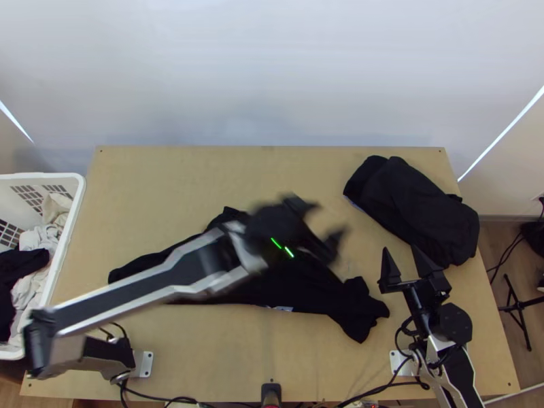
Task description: Fold the t-shirt
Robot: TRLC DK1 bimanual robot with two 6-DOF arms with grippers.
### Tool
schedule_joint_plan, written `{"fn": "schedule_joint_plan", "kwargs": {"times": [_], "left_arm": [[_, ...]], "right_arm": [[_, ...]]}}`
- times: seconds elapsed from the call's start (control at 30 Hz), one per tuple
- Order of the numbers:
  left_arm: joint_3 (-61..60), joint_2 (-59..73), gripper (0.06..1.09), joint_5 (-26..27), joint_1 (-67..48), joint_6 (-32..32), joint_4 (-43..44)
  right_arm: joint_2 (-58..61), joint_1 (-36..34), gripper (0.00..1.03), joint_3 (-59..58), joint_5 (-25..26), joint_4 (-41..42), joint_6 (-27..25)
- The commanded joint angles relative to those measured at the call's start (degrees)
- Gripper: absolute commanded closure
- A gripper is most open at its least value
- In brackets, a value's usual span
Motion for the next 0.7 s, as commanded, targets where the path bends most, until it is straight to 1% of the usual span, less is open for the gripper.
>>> {"fn": "schedule_joint_plan", "kwargs": {"times": [0.0,0.2,0.37,0.47,0.67], "left_arm": [[-6.8,-9.4,0.10,0.8,17.4,2.0,-1.4],[-15.9,-18.4,0.10,0.7,30.3,3.0,-5.9],[-18.9,-23.1,0.10,0.6,39.6,5.4,-14.8],[-22.3,-26.2,0.10,0.7,45.5,7.7,-17.7],[-26.6,-31.5,0.10,0.7,54.9,9.3,-25.8]], "right_arm": [[0.0,0.1,0.05,0.0,0.0,0.0,0.0],[-0.1,0.0,0.05,0.1,0.0,0.0,0.0],[0.0,0.0,0.05,0.0,0.0,0.0,0.0],[0.0,0.1,0.05,0.0,0.0,0.0,0.0],[0.0,0.0,0.05,0.0,0.0,0.0,0.0]]}}
